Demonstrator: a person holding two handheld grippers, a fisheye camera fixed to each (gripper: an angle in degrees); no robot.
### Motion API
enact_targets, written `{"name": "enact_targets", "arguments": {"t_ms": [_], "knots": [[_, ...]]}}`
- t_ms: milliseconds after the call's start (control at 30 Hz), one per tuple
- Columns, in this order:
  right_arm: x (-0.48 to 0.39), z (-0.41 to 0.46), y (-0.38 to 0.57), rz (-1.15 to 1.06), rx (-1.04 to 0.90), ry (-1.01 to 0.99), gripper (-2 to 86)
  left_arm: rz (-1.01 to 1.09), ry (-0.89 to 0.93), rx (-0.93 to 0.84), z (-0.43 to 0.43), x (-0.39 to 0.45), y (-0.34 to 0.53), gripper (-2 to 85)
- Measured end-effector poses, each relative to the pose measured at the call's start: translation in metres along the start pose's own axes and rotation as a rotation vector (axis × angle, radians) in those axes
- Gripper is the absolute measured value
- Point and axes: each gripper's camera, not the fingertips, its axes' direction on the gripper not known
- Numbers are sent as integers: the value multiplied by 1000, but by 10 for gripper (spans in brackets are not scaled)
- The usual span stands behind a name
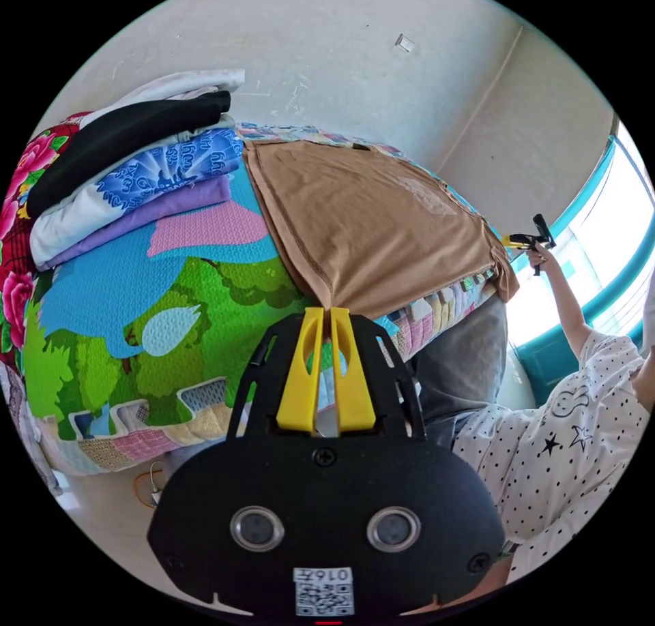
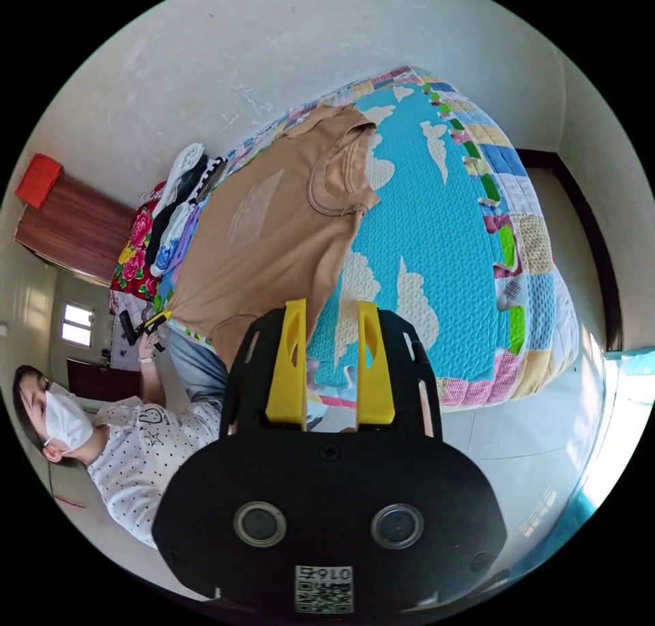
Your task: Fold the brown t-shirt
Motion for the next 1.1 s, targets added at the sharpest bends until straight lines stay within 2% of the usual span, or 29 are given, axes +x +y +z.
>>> {"name": "enact_targets", "arguments": {"t_ms": [100,233,400,500,633,767,933,1100], "knots": [[-7,17,3,-11,-28,-131,79,4,-7,4,2,2,2,-9],[-21,26,6,18,8,-98,26,-5,-5,11,4,2,5,-9],[-34,5,20,44,126,-103,6,-13,6,16,8,2,9,-9],[-36,24,20,87,40,17,4,-22,20,19,10,0,12,-9],[-66,20,22,39,158,-66,26,-30,37,32,11,0,17,-9],[-92,47,7,24,69,-96,51,-33,42,27,17,1,22,-9],[-145,78,-7,-8,64,6,11,-25,38,27,19,6,30,-8],[-177,96,-13,0,71,-17,7,-36,64,18,24,9,42,0]]}}
